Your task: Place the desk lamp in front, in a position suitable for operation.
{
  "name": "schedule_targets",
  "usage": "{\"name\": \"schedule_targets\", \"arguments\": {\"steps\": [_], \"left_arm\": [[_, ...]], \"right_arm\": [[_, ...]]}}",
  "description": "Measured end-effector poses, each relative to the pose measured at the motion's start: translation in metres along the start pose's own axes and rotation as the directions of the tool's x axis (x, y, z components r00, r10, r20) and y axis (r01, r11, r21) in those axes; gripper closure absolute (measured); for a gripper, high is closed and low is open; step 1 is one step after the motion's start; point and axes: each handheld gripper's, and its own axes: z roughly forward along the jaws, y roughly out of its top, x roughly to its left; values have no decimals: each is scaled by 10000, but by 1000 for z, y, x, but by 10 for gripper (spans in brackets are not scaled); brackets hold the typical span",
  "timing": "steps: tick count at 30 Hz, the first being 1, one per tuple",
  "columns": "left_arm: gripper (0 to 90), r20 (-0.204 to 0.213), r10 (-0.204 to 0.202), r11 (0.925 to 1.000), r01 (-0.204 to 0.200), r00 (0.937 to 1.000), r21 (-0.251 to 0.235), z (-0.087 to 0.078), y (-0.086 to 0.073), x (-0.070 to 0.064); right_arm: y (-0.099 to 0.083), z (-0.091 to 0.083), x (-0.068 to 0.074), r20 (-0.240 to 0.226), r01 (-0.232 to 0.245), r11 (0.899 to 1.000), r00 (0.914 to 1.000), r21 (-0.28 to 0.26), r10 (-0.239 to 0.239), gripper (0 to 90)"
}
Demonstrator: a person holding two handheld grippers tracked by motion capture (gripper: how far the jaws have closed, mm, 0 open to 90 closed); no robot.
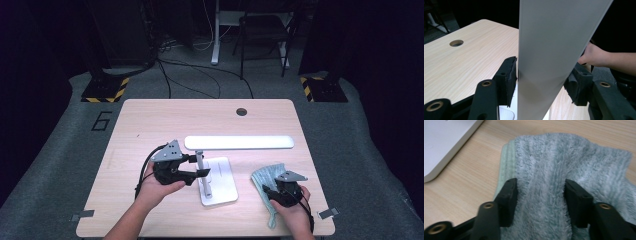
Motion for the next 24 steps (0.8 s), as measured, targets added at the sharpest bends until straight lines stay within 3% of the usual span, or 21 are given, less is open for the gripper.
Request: {"name": "schedule_targets", "arguments": {"steps": [1, 3, 10, 16, 18, 21, 24], "left_arm": [[477, 45, 61, 10000, -61, 10000, 77, -1, 2, 1], [497, 65, 51, 10000, -52, 10000, 63, 0, 4, 0], [503, 4, 148, 9997, -149, 9999, 184, 0, 6, -1], [506, -19, 131, 9997, -130, 9999, 206, 0, 7, -1], [505, -51, 166, 9997, -165, 9998, 200, 0, 7, -1], [487, -57, 97, 9996, -99, 9999, -254, -2, 10, -3], [504, -113, 173, 9995, -176, 9998, -258, -4, 15, -4]], "right_arm": [[0, 0, 0, 0, 0, 10000, 10000, 0, 0, 552], [0, -1, 3, -206, 110, 9999, 9997, -14, -110, 658], [0, -1, -2, -557, -257, 9996, 9981, -91, 252, 714], [3, -5, 2, -317, 267, 9996, 9991, -13, -267, 736], [7, -9, 3, -307, 304, 9994, 9991, -170, -309, 736], [14, -17, 6, -489, 213, 9985, 9985, -509, -238, 736], [25, -27, 15, -700, 504, 9945, 9959, -921, -570, 735]]}}
